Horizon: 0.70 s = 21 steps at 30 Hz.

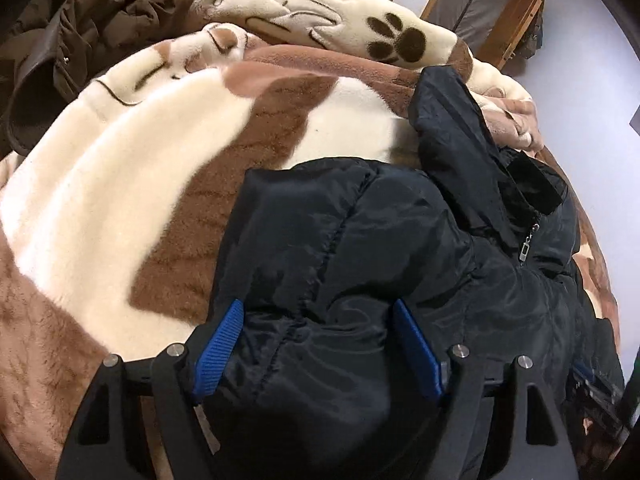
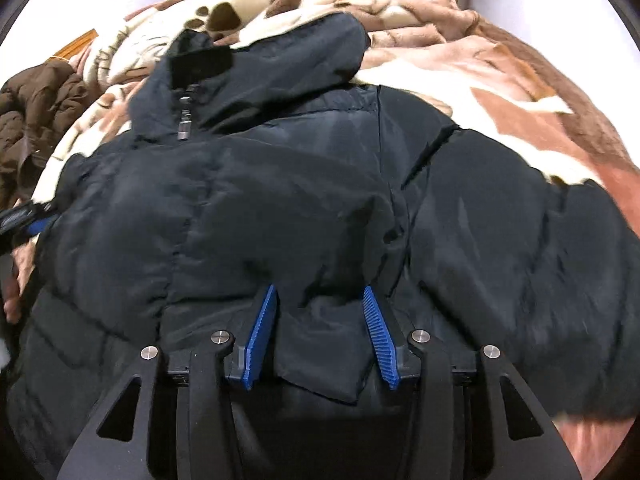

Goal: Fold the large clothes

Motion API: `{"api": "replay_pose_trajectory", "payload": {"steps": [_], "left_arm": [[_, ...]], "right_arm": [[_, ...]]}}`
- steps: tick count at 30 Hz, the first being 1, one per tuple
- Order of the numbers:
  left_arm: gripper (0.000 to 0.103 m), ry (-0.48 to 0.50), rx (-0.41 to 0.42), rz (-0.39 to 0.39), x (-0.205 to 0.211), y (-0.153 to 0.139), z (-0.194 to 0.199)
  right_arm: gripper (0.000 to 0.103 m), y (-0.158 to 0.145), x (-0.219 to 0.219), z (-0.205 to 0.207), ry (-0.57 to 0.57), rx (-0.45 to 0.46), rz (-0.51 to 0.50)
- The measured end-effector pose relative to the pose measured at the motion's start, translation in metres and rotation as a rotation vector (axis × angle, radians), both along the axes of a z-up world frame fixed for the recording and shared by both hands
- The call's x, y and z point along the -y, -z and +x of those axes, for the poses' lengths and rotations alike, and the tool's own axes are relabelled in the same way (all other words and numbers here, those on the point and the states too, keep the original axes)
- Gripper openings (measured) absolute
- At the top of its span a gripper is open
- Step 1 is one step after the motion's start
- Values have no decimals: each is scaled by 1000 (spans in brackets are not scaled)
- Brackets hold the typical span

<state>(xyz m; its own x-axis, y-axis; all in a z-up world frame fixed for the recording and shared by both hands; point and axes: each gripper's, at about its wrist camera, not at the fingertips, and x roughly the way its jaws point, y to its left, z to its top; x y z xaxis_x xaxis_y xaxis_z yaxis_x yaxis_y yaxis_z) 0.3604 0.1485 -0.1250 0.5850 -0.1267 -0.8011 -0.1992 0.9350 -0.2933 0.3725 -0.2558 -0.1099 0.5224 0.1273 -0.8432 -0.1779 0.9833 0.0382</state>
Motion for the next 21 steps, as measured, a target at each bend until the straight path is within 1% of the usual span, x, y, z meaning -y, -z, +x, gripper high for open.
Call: {"api": "replay_pose_trajectory", "payload": {"steps": [2, 3, 4, 5, 6, 7, 8, 9, 10, 11, 12, 13, 15, 18, 20, 21], "left_arm": [[76, 3, 4, -9, 1, -12, -6], [76, 15, 32, -28, 1, -23, -9], [76, 29, 68, -28, 1, -33, -10], [76, 39, 102, 0, 3, -43, -10], [76, 45, 136, 48, 5, -52, -5], [76, 48, 153, 86, 7, -57, 0], [76, 43, 150, 121, 9, -56, 10], [75, 35, 126, 131, 8, -50, 20], [72, 32, 94, 127, 5, -41, 30], [72, 34, 52, 131, 5, -26, 40], [72, 32, 28, 160, 7, -14, 44], [73, 36, 24, 177, 8, -6, 47], [75, 32, 41, 183, 11, 3, 44], [77, 30, 43, 193, 14, 8, 43], [77, 28, 31, 194, 13, 1, 43], [75, 22, 25, 195, 13, -8, 40]], "right_arm": [[47, -8, 1, 1, 8, -7, 0], [47, -19, 4, -5, 17, 16, 18], [47, -27, 7, -10, 17, 38, 39], [47, -36, 9, -14, 16, 69, 62], [47, -40, 10, -15, 18, 85, 63], [47, -45, 8, -10, 19, 101, 56], [47, -45, 6, -3, 17, 100, 50], [47, -42, 5, 5, 19, 93, 45], [47, -37, 4, 14, 20, 82, 40], [47, -28, 3, 24, 26, 62, 27], [47, -18, 6, 30, 32, 37, 21], [47, -7, 8, 35, 34, 16, 31], [47, 3, 9, 39, 35, 8, 38], [47, 10, 5, 35, 25, 31, 6], [47, 8, 6, 35, 27, 20, 13], [47, 1, 8, 34, 34, 6, 18]]}}
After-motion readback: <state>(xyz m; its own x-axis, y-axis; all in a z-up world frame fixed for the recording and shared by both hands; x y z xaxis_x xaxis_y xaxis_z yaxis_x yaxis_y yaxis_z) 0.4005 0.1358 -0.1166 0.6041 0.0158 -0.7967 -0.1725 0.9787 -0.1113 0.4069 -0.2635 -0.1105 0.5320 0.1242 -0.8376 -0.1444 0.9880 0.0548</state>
